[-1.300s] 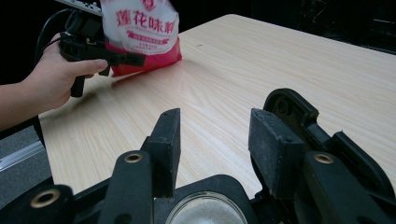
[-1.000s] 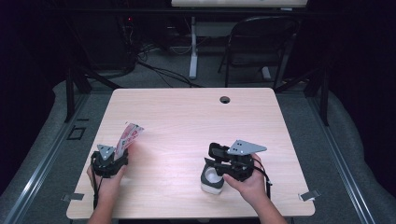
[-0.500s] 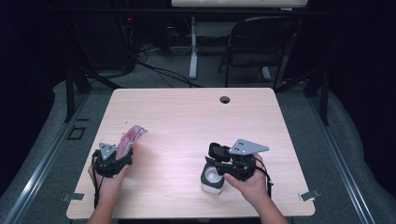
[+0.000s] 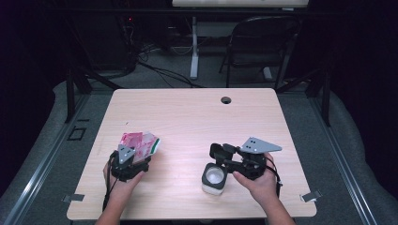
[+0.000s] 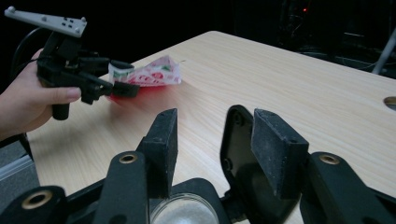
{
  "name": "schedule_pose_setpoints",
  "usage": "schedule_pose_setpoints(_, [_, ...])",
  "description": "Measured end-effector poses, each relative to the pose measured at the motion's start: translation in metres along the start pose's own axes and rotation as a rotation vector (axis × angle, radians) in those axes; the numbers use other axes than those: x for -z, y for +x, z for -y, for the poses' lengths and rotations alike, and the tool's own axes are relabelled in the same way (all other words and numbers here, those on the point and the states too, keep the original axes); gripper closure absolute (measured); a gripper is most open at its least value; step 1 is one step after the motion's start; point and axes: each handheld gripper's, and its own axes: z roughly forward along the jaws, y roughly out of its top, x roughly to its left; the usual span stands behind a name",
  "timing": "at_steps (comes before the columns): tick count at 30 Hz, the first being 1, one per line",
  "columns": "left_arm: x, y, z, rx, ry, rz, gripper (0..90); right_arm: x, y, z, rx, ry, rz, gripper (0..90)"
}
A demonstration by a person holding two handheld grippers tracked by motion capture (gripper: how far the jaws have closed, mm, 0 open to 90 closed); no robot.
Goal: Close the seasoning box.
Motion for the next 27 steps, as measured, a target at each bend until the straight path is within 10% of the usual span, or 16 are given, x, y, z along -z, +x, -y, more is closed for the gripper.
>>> schedule_pose_setpoints(27, [0.0,-0.049,0.005,-0.047,0.038,0.122,27.2,0.017,-0.028,0.003,-0.082,-0.011,0.077,48.6])
